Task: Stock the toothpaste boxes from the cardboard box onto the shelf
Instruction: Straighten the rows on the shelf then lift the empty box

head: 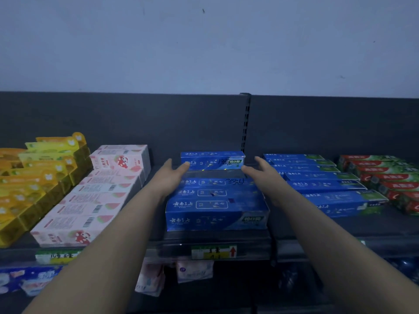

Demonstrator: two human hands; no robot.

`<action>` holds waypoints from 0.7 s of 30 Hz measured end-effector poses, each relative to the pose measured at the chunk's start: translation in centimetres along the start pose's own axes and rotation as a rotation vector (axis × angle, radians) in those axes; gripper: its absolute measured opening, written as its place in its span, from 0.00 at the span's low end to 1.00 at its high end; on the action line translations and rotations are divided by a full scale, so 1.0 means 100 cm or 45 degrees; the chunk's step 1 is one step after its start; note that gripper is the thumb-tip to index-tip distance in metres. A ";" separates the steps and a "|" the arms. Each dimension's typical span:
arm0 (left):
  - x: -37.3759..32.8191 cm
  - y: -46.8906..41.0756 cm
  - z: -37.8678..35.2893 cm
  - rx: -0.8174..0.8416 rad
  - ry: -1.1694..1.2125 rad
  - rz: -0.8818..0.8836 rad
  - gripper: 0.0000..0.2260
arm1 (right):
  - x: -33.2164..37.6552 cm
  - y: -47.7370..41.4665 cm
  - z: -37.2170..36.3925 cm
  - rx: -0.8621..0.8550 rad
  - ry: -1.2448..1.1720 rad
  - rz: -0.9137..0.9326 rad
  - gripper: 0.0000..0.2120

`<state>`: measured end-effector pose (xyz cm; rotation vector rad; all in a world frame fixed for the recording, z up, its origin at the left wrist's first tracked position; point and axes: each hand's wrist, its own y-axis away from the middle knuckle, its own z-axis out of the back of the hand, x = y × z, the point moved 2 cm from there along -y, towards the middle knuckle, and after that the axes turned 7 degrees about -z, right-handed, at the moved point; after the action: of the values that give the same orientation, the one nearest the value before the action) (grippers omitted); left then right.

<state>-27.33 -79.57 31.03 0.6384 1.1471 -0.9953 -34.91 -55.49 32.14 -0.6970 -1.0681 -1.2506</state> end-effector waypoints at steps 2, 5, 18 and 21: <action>-0.003 -0.015 0.000 -0.008 -0.023 0.011 0.37 | 0.008 -0.016 0.000 0.022 0.029 0.026 0.33; -0.005 -0.039 -0.006 0.006 -0.114 0.010 0.34 | 0.015 -0.042 -0.001 0.044 0.067 0.034 0.32; 0.004 -0.079 -0.017 0.083 -0.145 0.100 0.25 | 0.012 -0.099 -0.015 0.143 -0.029 -0.162 0.25; 0.006 -0.069 -0.010 0.077 -0.113 0.110 0.24 | 0.010 -0.084 -0.011 0.117 -0.005 -0.150 0.23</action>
<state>-33.88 -81.94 30.60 0.6798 1.0068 -0.9778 -42.80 -58.75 31.61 -0.5740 -1.1764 -1.2921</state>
